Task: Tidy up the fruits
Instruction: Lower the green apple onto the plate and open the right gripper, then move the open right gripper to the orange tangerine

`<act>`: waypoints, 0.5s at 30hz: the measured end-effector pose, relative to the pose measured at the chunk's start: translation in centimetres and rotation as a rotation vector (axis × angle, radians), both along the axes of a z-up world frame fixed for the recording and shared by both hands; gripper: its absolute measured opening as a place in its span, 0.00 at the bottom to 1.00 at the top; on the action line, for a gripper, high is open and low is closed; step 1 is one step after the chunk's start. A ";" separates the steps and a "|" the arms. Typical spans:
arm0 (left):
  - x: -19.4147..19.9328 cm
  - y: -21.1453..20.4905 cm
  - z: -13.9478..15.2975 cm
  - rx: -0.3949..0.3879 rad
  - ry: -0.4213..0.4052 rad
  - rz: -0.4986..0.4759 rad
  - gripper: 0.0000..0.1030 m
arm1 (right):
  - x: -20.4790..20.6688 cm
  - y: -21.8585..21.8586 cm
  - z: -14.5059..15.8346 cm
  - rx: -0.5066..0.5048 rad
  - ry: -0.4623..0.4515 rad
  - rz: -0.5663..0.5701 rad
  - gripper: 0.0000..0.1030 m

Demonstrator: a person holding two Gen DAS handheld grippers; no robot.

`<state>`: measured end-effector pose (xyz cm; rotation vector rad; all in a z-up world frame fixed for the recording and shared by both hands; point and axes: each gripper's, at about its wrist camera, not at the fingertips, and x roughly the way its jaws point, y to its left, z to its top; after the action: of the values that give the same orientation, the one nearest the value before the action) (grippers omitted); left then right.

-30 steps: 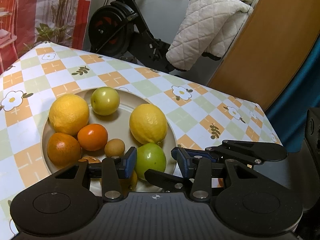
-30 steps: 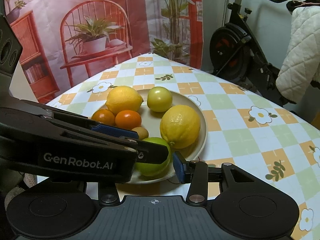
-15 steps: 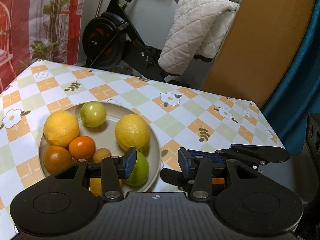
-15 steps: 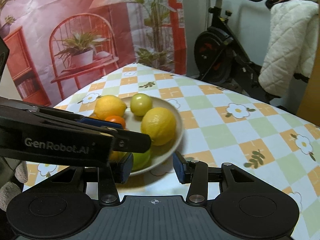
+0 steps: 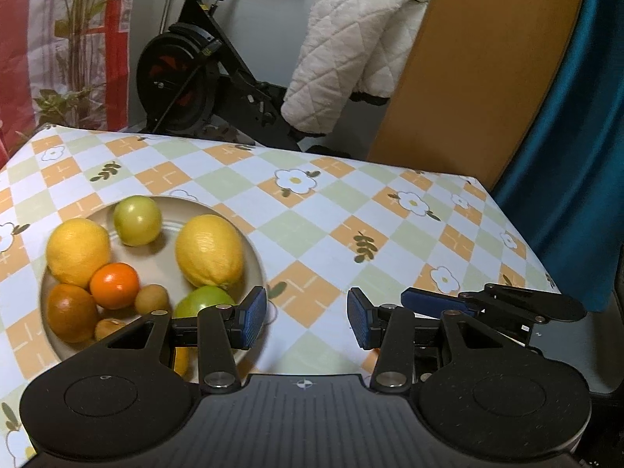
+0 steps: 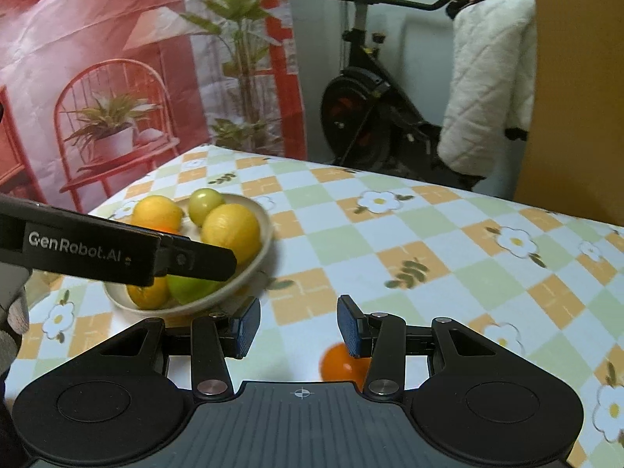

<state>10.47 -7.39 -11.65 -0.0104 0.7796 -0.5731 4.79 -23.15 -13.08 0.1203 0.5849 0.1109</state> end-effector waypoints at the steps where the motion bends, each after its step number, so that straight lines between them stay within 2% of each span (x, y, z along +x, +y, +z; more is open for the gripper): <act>1: 0.0 -0.1 -0.1 0.001 0.003 -0.006 0.47 | -0.3 -0.3 -0.1 -0.001 -0.001 -0.007 0.39; 7: -0.1 -1.2 -0.8 0.006 0.032 -0.034 0.47 | -1.2 -1.3 -0.7 -0.013 0.009 -0.041 0.41; 15: -0.1 -2.7 -2.1 0.008 0.083 -0.086 0.47 | -1.7 -2.3 -2.4 0.030 0.046 -0.057 0.44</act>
<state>10.33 -10.14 -13.76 0.0067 0.8663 -0.6546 3.10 -25.48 -15.51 0.1686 0.6257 0.0612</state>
